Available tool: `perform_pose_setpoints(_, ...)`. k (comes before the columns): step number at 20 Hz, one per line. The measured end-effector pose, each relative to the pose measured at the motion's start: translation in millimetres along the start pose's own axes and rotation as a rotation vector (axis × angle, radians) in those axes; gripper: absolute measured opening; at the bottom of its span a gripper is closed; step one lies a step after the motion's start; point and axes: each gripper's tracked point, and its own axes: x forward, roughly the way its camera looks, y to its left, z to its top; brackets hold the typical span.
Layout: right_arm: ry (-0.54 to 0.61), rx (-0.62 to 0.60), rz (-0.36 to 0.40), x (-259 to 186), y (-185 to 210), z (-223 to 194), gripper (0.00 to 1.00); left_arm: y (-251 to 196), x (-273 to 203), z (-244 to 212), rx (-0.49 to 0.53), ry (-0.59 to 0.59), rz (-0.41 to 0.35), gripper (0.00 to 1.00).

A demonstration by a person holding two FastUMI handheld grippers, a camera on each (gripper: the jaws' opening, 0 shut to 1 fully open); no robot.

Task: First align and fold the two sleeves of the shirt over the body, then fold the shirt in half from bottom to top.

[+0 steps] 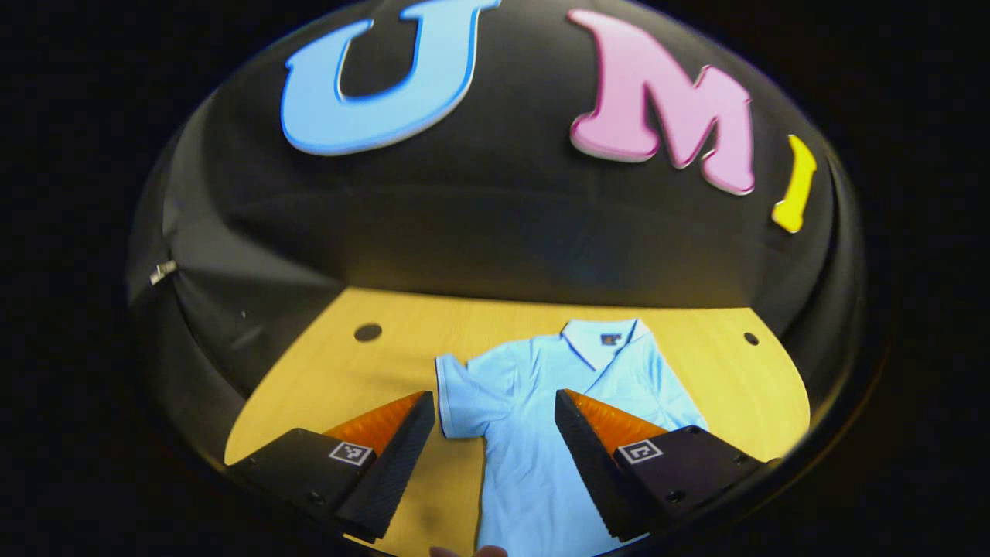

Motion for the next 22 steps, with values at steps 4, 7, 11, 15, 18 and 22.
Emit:
perform_pose_setpoints(4, 0.030, -0.005, -0.061, -19, -20, -11, 0.89, 17, 72, -15, 0.125, 0.126, 0.079, 0.99)
perform_pose_setpoints(7, 0.048, -0.009, -0.082, -26, -31, -17, 0.89, 21, 103, -30, 0.112, 0.206, 0.108, 0.99)
perform_pose_setpoints(11, 0.069, -0.004, -0.100, -29, -42, -24, 0.89, 33, 126, -43, 0.052, 0.261, 0.152, 0.99)
perform_pose_setpoints(15, 0.082, 0.005, -0.100, -27, -43, -29, 0.89, 43, 136, -56, 0.045, 0.307, 0.186, 0.98)
perform_pose_setpoints(18, 0.094, 0.009, -0.099, -25, -45, -34, 0.89, 44, 140, -55, 0.038, 0.296, 0.183, 0.99)
perform_pose_setpoints(22, 0.115, 0.030, -0.098, -22, -46, -41, 0.89, 26, 143, -60, -0.019, 0.304, 0.114, 0.65)
